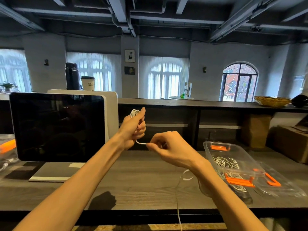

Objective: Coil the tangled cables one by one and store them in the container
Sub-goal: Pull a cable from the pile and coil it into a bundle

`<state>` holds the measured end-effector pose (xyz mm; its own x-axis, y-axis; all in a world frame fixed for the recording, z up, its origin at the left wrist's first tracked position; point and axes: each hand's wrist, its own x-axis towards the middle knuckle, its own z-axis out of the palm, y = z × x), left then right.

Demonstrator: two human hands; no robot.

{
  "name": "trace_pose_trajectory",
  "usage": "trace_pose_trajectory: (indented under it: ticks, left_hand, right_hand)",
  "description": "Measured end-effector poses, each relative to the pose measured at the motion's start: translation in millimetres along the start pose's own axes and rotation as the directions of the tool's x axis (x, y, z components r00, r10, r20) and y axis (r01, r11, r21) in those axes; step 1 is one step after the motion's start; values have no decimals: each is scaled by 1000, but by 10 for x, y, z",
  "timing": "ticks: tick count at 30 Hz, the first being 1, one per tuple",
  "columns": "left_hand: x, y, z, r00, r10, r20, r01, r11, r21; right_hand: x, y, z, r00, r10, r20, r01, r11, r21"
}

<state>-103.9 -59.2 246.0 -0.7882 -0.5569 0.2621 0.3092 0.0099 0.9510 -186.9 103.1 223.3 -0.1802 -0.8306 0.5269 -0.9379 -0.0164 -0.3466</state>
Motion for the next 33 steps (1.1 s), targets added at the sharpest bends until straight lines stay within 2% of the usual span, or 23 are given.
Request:
trace_pose_trajectory:
  ticks: [2,4,9,11,13,16,19,21,24,27,29,31,33]
  left_hand:
    - [-43,17,3,996,-41,76,27,982,186]
    - [-117,21,80,974,-113,198,55,959,278]
    - [-239,7,227,879,-213,427,127,967,221]
    - [-245,-23,200,865,-196,462,72,959,273]
    - [-237,-59,183,866,-183,464,71,966,248]
    - [-216,-78,237,907,-104,409,76,994,82]
    - [-135,-123,328,987,-34,158,57,988,-140]
    - [-85,-163,379,1000,25,2,-24,996,-90]
    - [-59,-225,439,989,102,-109,-89,989,121]
    - [-65,-243,448,986,124,-112,-106,982,156]
    - [-86,-221,456,998,48,-47,-48,999,-4]
    - [-98,-190,472,1000,-26,-6,24,971,-237]
    - [-41,-187,427,994,-63,-94,23,925,-378]
  right_hand:
    - [11,36,-120,997,-12,-73,18,996,90]
    - [68,69,-169,990,-19,-140,42,986,163]
    - [141,188,-144,929,27,-369,58,974,219]
    - [149,239,-145,901,67,-428,58,960,274]
    - [155,263,-168,890,128,-438,47,929,368]
    - [147,281,-148,891,179,-417,-17,932,363]
    - [125,336,-6,895,229,-382,-134,957,259]
    - [116,367,98,889,222,-401,-165,971,173]
    - [104,352,168,892,168,-419,-153,986,70]
    - [105,322,193,890,137,-435,-126,991,55]
    - [92,285,203,891,106,-441,-95,994,47]
    - [75,269,216,914,49,-403,-62,998,-19]
    - [46,236,251,947,-5,-321,-44,989,-143]
